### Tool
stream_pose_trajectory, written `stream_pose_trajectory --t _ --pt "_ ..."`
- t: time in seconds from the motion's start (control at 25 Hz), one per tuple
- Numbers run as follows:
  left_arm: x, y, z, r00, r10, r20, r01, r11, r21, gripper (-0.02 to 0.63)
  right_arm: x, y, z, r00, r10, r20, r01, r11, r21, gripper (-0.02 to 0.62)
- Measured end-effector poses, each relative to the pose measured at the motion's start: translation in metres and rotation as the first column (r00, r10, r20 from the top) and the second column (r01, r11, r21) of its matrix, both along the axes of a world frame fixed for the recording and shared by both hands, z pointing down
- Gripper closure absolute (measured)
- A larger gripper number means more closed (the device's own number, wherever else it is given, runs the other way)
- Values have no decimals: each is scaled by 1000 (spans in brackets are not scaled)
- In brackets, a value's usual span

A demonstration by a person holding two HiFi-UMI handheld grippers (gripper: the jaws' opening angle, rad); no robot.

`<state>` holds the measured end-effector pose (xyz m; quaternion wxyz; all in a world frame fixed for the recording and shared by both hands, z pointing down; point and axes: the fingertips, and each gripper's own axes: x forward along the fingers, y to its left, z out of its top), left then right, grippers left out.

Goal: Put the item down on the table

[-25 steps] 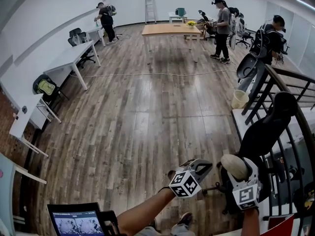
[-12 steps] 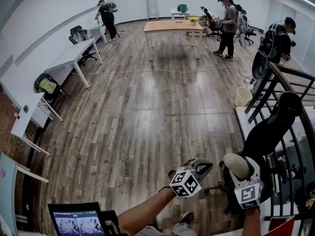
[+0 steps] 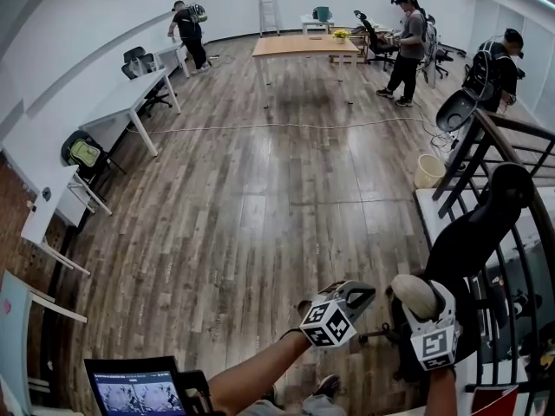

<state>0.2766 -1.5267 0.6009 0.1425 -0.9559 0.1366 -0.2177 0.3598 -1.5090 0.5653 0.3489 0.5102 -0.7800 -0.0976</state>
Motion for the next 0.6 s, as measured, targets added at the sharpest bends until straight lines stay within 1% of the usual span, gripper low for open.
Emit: stream_pose_trajectory --t 0.28,0.6 --pt "24 -5 -10 1000 3 15 -4 1000 3 604 21 -8 -12 1000 -9 5 9 1000 6 290" --pt "53 -15 -9 999 -19 28 18 1000 9 604 51 -21 -14 999 -32 10 32 999 18 291"
